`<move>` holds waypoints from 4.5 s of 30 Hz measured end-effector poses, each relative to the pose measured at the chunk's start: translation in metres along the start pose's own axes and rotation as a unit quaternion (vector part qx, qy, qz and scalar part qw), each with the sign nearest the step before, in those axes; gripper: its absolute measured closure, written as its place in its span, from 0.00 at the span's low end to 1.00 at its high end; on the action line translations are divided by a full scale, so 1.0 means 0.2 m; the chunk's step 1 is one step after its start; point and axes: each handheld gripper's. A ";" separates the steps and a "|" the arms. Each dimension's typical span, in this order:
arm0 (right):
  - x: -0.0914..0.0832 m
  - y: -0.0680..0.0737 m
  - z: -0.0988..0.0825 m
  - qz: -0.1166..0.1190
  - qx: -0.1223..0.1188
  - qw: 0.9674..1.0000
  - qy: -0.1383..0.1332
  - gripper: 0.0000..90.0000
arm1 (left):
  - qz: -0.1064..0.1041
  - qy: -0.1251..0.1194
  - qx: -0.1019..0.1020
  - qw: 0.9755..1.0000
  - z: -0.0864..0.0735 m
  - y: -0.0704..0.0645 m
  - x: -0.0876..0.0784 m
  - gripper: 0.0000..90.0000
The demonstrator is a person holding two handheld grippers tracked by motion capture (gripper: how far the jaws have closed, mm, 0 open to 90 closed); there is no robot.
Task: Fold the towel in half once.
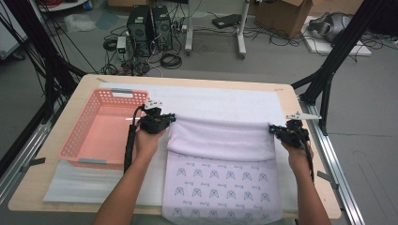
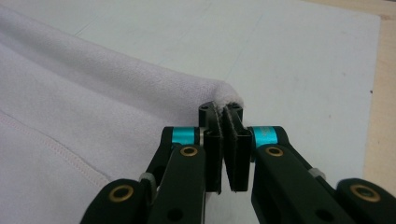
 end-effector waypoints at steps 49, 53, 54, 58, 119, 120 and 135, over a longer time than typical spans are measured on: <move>0.10 0.05 -0.08 0.042 0.035 0.995 0.089 0.96 | -0.034 0.094 0.037 0.994 -0.24 -0.07 0.03 0.92; 0.06 0.06 -0.09 0.042 0.032 0.996 0.078 0.96 | -0.041 0.082 0.035 0.995 -0.26 -0.08 0.00 0.93; 0.05 0.07 -0.09 0.043 0.031 0.996 0.075 0.96 | -0.042 0.080 0.033 0.995 -0.27 -0.08 -0.01 0.94; 0.00 0.07 -0.13 0.047 0.033 0.997 0.059 0.96 | -0.054 0.072 0.037 0.995 -0.29 -0.09 -0.06 0.94; -0.83 0.59 -0.76 0.088 0.010 0.996 -0.010 0.97 | -0.150 0.005 0.058 0.987 -0.89 -0.39 -0.88 0.93; -0.85 0.60 -0.77 0.088 0.013 0.996 -0.011 0.97 | -0.152 0.004 0.060 0.987 -0.89 -0.39 -0.89 0.93; -0.96 0.68 -0.87 0.104 0.015 0.994 0.005 0.96 | -0.174 0.023 0.073 0.982 -0.97 -0.43 -0.99 0.89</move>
Point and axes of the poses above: each handheld gripper's, and its own axes: x roughly forward along the jaws, z roughly out of its top, y roughly to its left, and after that the axes turned 7 degrees about -x, right-handed
